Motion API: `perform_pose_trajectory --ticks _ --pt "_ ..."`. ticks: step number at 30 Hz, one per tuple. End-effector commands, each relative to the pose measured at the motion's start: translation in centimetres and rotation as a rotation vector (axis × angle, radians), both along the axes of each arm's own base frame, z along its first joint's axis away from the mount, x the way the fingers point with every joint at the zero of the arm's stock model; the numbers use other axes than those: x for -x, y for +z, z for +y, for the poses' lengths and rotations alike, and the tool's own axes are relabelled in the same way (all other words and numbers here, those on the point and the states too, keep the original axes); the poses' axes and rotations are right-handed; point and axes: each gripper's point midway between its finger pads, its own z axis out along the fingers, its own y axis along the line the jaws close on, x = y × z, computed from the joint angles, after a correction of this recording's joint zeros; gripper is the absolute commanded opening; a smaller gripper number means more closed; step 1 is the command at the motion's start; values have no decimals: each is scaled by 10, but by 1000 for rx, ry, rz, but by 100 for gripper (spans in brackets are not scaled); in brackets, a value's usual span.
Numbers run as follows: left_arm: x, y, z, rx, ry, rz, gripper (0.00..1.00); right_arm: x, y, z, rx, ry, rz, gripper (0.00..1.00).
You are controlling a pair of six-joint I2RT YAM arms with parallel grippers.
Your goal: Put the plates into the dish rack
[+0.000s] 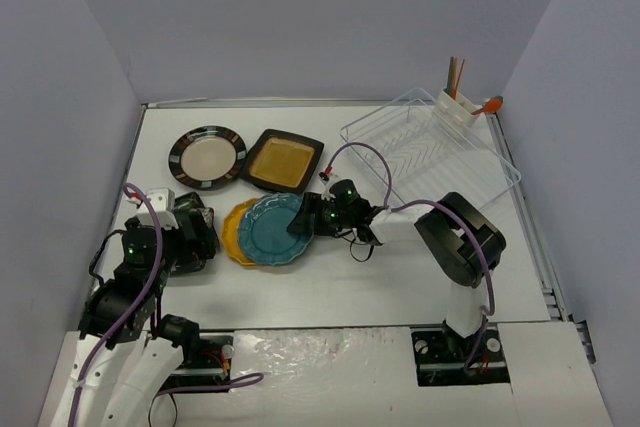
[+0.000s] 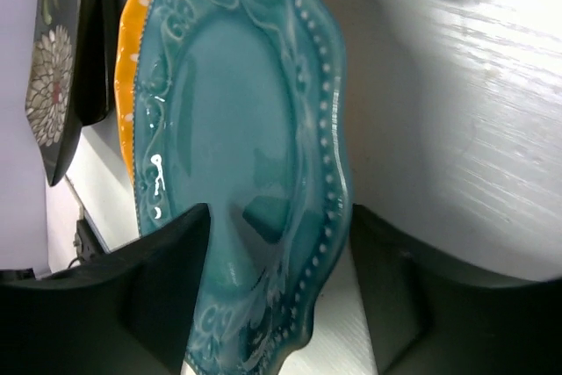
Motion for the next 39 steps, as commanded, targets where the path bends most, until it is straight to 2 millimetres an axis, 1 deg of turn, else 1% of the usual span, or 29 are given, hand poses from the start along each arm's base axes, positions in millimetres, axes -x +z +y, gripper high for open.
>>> perform_pose_trajectory --ticks 1,2,5,11,15,19,21,22,24,26,28,30,32,35,37,38,39 --pt "-12 22 -3 11 -6 -74 97 -15 39 21 -145 32 -78 53" --pt "-12 22 -3 10 -6 -73 97 -15 39 22 -148 31 -77 49" --pt "-13 22 -4 12 -6 -71 97 -16 38 19 -149 24 -79 33" --pt "-14 22 -4 11 -10 -74 97 -20 47 7 -143 7 -96 9" --pt "-14 22 -5 11 -14 -70 97 -18 66 5 -154 16 -119 0" --pt "-14 22 -5 10 -13 -70 97 -13 95 2 -163 39 -142 0" --pt "-13 23 -5 11 -13 -74 97 -13 127 2 -167 66 -204 0" --pt "-13 23 -5 11 -13 -75 97 -11 133 -2 -155 71 -206 0" --pt "-13 23 -4 12 -11 -74 97 -15 161 -8 -138 88 -286 0" --pt "-13 23 -4 9 -9 -74 97 -23 187 -25 -108 75 -362 0" --pt "-13 23 -3 8 -8 -75 97 -39 214 -49 -86 32 -422 0" --pt "-13 24 -3 7 -8 -76 97 -50 248 -75 -56 3 -527 0" --pt "-14 25 -3 1 -10 -79 97 -56 283 -96 -23 -13 -652 0" --pt "-18 27 -1 -25 -11 -86 97 -82 318 -163 109 -136 -778 0" --pt "-21 27 -1 -40 -17 -84 97 -97 339 -207 194 -187 -852 0" --pt "-22 28 -1 -43 -18 -88 97 -100 342 -219 219 -196 -862 0" --pt "-24 28 -1 -51 -20 -87 97 -106 353 -237 266 -221 -908 0"
